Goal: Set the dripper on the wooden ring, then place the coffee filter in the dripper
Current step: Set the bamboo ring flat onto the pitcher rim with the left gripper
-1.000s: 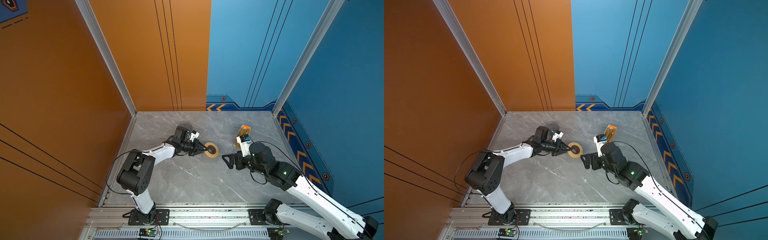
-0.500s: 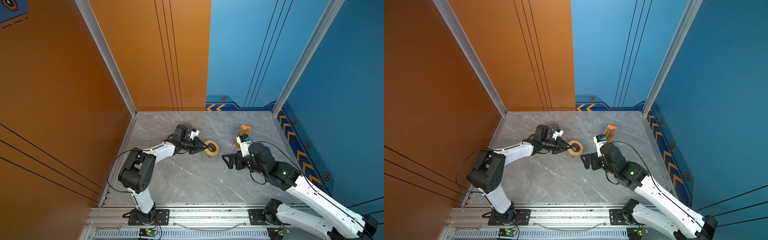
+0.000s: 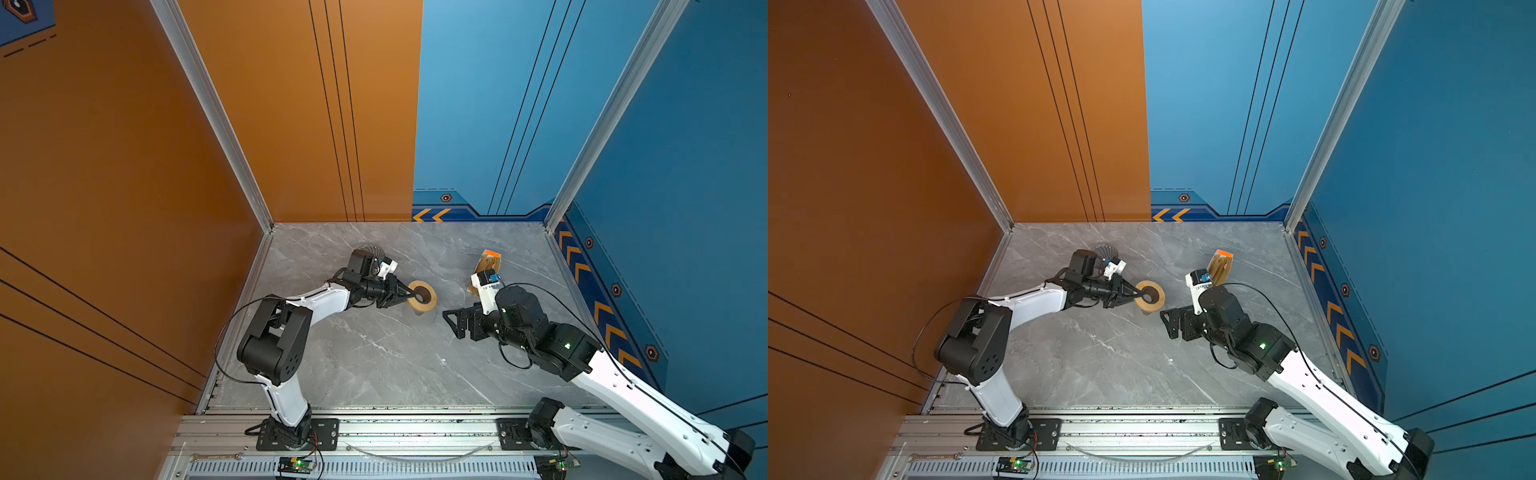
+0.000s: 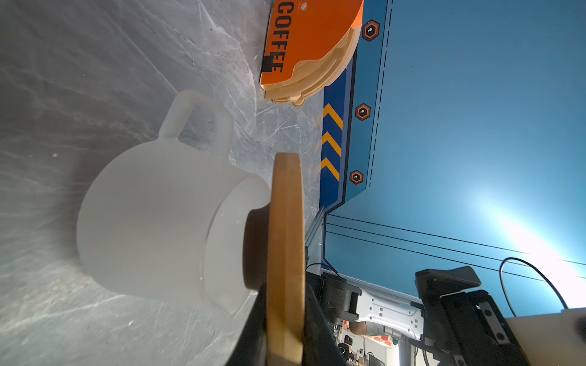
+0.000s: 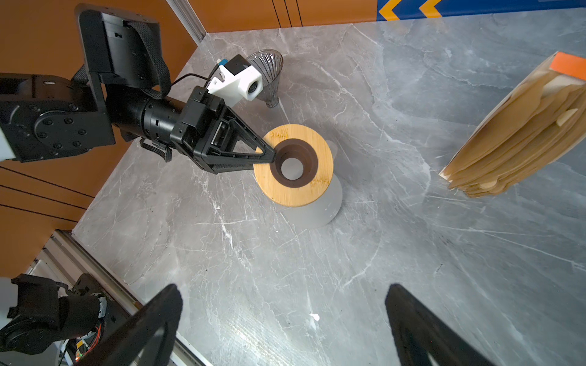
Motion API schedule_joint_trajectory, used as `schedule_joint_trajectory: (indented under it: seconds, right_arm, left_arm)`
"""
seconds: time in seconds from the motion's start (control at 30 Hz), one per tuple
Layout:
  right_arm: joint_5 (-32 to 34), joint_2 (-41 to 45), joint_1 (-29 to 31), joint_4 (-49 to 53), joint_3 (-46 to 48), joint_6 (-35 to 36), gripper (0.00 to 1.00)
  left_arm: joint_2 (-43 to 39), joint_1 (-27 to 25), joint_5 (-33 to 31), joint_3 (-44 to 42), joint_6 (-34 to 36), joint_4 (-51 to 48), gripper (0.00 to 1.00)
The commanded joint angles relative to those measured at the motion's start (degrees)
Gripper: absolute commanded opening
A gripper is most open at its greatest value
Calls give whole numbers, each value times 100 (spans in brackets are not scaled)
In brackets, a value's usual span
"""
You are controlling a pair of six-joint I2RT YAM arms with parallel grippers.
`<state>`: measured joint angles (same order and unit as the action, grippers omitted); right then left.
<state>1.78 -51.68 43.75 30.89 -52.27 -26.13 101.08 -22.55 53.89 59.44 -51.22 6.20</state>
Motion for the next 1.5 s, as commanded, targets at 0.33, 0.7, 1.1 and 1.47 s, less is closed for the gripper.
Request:
schedule_joint_trajectory:
  seconds: [0.33,0.7,1.1,1.47]
  right_arm:
    - [216,-44,95,17,29,-134,99]
    - [241,-44,116,30,42,-129,98]
    - [269,-55,134,23,42,-129,98]
    - [280,-83,145,4,60,-138,98]
  left_arm:
    - [96,84,188,-194,163,42,18]
    - [105,118,210,-239,156,42,21]
    - [105,187,201,-290,179,45,24]
    - [56,304,26,-294,467,-386,28]
